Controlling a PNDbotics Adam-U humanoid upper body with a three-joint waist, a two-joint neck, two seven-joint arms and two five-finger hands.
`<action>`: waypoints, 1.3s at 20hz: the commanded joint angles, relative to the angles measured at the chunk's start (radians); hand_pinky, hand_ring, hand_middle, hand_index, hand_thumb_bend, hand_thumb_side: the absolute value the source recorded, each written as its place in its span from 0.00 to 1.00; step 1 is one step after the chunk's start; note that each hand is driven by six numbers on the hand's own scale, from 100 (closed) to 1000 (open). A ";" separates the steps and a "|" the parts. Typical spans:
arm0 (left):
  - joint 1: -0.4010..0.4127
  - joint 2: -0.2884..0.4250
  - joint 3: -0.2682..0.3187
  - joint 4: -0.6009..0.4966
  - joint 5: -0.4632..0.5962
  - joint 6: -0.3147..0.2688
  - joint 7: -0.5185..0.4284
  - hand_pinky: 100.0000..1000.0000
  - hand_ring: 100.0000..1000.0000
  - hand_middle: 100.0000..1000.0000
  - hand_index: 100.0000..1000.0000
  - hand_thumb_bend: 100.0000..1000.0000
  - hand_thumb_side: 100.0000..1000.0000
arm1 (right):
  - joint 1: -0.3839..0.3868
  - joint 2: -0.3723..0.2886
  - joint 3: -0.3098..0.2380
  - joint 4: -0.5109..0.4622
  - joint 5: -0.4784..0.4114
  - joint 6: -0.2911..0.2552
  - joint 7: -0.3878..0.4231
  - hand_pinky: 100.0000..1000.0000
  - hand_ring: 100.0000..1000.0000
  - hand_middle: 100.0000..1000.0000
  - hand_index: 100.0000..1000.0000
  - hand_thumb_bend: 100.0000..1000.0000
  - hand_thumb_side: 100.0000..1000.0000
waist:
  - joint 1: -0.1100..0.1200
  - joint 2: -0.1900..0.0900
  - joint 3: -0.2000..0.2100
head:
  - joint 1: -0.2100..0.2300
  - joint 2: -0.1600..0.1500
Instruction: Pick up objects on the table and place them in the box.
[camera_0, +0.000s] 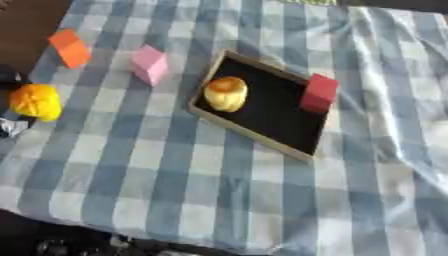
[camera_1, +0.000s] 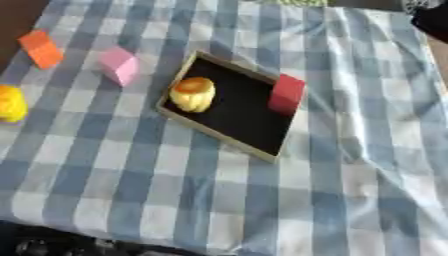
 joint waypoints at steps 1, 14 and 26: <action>-0.018 0.060 0.041 -0.113 -0.006 0.012 0.015 0.76 0.65 0.55 0.69 0.16 0.00 | -0.007 -0.026 -0.008 -0.017 -0.004 -0.002 0.001 0.78 0.73 0.52 0.69 0.16 0.27 | 0.013 -0.003 0.003 | -0.019 0.004; -0.314 -0.004 -0.084 -0.366 0.092 -0.055 -0.068 0.76 0.65 0.57 0.69 0.17 0.00 | -0.036 -0.018 -0.015 -0.017 0.000 -0.018 -0.008 0.78 0.73 0.52 0.69 0.17 0.26 | 0.015 -0.006 -0.009 | -0.104 -0.005; -0.579 -0.206 -0.234 -0.275 0.142 -0.038 -0.199 0.76 0.65 0.57 0.69 0.15 0.00 | -0.059 -0.008 -0.020 -0.017 0.000 -0.017 -0.019 0.78 0.74 0.52 0.69 0.16 0.25 | 0.016 0.003 -0.029 | -0.101 -0.023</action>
